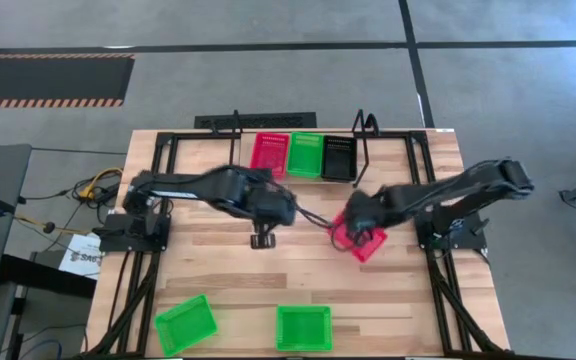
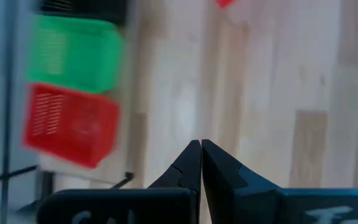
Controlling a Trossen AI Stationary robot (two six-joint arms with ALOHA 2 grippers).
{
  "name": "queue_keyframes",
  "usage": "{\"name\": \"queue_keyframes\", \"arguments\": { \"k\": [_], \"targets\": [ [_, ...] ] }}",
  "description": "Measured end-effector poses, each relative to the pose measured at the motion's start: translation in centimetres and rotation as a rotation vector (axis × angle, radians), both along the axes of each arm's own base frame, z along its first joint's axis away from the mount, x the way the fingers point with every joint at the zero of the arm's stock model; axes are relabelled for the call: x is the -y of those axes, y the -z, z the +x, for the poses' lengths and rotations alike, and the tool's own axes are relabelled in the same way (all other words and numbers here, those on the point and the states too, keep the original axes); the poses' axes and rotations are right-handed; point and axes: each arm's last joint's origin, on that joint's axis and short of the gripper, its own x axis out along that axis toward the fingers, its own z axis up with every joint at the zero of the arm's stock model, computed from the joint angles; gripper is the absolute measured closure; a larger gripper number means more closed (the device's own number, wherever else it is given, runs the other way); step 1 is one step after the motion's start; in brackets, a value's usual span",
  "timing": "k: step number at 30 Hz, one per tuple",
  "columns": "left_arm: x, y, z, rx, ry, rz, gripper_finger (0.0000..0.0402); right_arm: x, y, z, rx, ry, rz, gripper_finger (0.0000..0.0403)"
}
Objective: Stack baskets on shelf by color
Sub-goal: Stack the red bin on top of the other red bins on the shelf
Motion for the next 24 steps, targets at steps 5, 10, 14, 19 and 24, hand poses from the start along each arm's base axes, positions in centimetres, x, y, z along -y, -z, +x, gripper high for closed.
{"name": "queue_keyframes", "arguments": {
  "k": [5,10,14,19,24],
  "targets": [
    [0.3,-4.2,-4.1,0.218,-0.182,0.046,0.0401,3.0,-5.5,-0.5,0.233,0.007,-0.164,0.0400],
    [1.8,-6.8,-7.5,0.411,-0.282,0.117,0.0401,5.8,-9.7,1.1,0.486,-0.037,-0.300,0.0401],
    [2.8,-7.4,-8.4,0.518,-0.338,0.215,0.0401,7.4,-13.0,3.3,0.651,-0.105,-0.423,0.0401],
    [2.6,-8.0,-8.6,0.762,-0.560,0.428,0.0401,8.4,-16.6,5.3,0.696,-0.172,-0.552,0.0401],
    [2.5,-7.7,-7.8,0.891,-0.681,0.477,0.0401,8.6,-18.7,6.8,0.669,-0.254,-0.648,0.0402]
  ]
}}
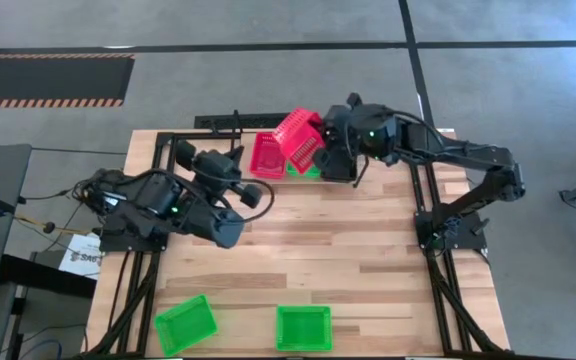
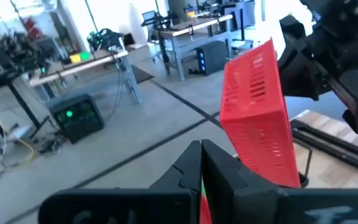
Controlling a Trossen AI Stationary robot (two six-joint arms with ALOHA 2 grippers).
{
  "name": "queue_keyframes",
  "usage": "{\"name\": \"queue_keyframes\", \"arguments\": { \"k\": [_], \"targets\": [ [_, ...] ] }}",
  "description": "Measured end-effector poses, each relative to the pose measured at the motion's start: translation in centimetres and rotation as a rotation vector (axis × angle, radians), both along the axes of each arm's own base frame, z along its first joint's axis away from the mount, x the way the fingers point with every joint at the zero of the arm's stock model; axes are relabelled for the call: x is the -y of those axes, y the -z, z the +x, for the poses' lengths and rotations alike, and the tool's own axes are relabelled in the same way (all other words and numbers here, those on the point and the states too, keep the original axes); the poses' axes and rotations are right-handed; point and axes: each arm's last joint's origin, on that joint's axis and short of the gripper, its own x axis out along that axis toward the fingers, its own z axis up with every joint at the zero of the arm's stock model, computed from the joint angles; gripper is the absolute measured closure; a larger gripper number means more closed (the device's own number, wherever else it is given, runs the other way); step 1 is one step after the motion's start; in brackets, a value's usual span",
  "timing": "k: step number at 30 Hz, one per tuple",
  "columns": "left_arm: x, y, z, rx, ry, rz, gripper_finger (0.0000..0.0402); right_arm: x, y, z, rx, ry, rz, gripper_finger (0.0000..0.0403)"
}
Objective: Stack baskets on shelf by color
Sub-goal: Stack the red bin on top of the other red bins on the shelf
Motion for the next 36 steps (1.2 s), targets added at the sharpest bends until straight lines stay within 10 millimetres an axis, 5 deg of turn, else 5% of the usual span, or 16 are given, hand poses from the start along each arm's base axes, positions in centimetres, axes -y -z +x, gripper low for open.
{"name": "queue_keyframes", "arguments": {
  "k": [9,23,36],
  "targets": [
    [-1.5,1.0,1.8,0.015,-0.032,-0.123,0.0391,-0.7,-0.1,-0.3,-0.147,-0.057,-0.053,0.0402],
    [-5.8,1.9,9.1,-0.010,-0.047,-0.063,0.0240,2.0,-0.4,-0.8,-0.180,0.091,-0.145,0.0402],
    [-9.9,3.3,10.6,-0.032,-0.091,-0.123,0.0227,3.2,-3.3,-2.5,-0.158,0.281,-0.380,0.0402]
  ]
}}
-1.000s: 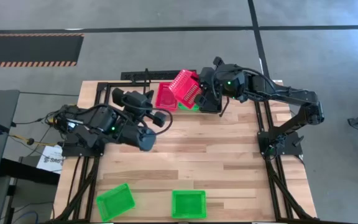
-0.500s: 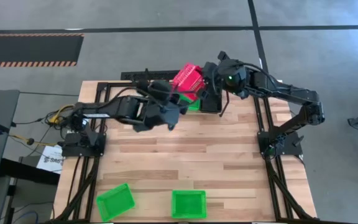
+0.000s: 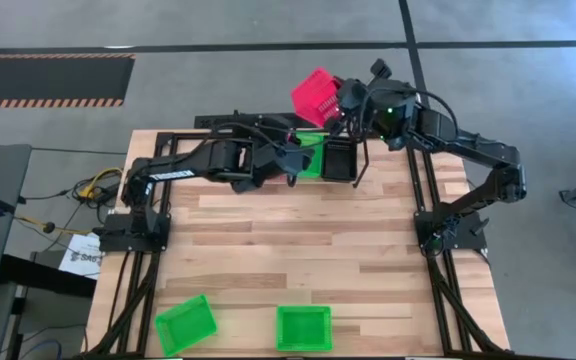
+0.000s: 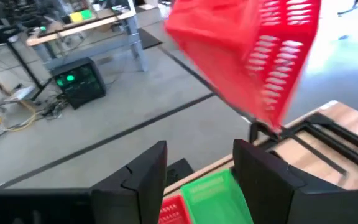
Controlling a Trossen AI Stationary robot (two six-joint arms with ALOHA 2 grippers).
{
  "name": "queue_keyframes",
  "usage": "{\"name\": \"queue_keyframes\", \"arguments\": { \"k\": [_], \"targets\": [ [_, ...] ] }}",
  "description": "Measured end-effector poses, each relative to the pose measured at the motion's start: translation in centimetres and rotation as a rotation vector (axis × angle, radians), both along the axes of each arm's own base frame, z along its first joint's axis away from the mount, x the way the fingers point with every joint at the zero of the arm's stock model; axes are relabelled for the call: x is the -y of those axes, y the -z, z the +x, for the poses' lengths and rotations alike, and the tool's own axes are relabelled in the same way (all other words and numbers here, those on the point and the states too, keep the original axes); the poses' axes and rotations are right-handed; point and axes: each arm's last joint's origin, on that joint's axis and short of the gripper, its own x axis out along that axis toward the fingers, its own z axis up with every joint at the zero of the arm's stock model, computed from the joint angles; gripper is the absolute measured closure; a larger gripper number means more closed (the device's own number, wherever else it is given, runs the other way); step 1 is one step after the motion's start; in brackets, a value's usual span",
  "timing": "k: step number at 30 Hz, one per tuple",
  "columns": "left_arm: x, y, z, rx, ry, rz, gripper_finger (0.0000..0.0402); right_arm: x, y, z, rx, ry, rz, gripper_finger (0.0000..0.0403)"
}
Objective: Stack baskets on shelf by color
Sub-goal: Stack the red bin on top of the other red bins on the shelf
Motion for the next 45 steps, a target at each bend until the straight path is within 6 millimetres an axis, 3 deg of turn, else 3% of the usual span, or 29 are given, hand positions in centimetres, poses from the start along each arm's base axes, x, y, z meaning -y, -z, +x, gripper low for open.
{"name": "queue_keyframes", "arguments": {
  "k": [11,14,19,25,33,45],
  "targets": [
    [-3.0,0.6,0.8,-0.029,-0.023,-0.007,0.0227,-1.6,0.7,-0.5,-0.029,0.037,0.062,0.0402],
    [-2.8,0.7,1.0,-0.045,0.047,-0.040,0.0227,-1.6,0.7,-1.3,-0.067,0.020,0.074,0.0402],
    [-2.1,0.2,1.1,-0.037,0.304,-0.182,0.0227,-1.7,0.7,-3.3,-0.140,0.046,0.093,0.0402],
    [-1.9,-1.2,1.6,0.070,0.413,-0.167,0.0227,-0.7,-0.4,-5.4,-0.042,0.138,0.108,0.0402],
    [-2.0,-3.1,2.4,0.205,0.460,-0.045,0.0227,-1.0,-0.3,-4.3,0.043,0.106,0.094,0.0402],
    [-2.6,-2.8,2.2,0.167,0.385,-0.021,0.0227,-4.3,-0.8,-3.5,0.034,0.058,0.012,0.0403]
  ]
}}
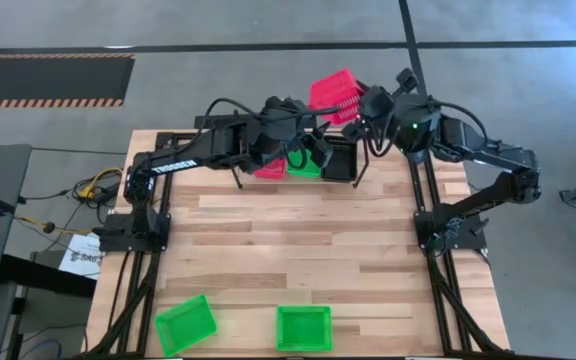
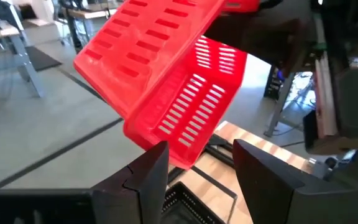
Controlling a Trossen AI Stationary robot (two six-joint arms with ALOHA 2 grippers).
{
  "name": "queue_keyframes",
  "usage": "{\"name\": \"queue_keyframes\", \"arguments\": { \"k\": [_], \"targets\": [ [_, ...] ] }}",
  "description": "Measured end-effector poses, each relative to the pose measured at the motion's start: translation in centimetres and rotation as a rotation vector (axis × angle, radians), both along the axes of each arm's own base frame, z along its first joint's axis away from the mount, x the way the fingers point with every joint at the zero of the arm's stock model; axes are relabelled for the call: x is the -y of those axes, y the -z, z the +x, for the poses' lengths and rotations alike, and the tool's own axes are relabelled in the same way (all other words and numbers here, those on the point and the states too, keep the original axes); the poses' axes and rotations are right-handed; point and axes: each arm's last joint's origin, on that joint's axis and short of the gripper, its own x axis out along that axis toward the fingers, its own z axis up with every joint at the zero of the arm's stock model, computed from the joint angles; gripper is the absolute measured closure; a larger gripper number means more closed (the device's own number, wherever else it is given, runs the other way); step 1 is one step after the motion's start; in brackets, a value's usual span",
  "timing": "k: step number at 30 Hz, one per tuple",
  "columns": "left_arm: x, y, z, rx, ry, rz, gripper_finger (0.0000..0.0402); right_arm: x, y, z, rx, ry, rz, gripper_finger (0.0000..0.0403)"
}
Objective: Stack baskets on shelf by color
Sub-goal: Stack the red bin on top of the other red bins on the shelf
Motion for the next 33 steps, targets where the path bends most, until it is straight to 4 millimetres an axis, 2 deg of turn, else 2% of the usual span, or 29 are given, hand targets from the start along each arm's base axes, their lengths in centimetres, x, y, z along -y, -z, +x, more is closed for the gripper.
{"name": "queue_keyframes", "arguments": {
  "k": [5,10,13,17,23,27,33],
  "targets": [
    [-0.1,0.0,0.0,-0.022,0.013,0.024,0.0227,-1.1,0.1,0.0,-0.008,-0.027,0.003,0.0402],
    [1.4,0.3,0.2,-0.017,0.136,-0.050,0.0227,-0.7,0.2,-0.4,-0.071,-0.017,-0.011,0.0402],
    [2.0,0.5,0.1,-0.029,0.072,-0.045,0.0227,-0.5,0.2,-1.0,-0.072,-0.009,-0.003,0.0402],
    [1.8,0.2,0.0,0.004,-0.021,-0.017,0.0227,-0.3,-0.9,-2.5,-0.036,0.008,-0.027,0.0402],
    [1.3,-1.0,0.4,0.122,0.051,0.003,0.0227,-0.3,-2.2,-4.4,0.069,-0.026,-0.023,0.0402],
    [1.2,-1.6,0.6,0.175,0.123,-0.001,0.0227,-0.2,-2.1,-4.3,0.071,-0.034,-0.020,0.0402],
    [0.8,-1.7,0.5,0.168,0.044,0.037,0.0227,-0.2,-2.0,-3.6,0.086,-0.042,-0.014,0.0402]
  ]
}}
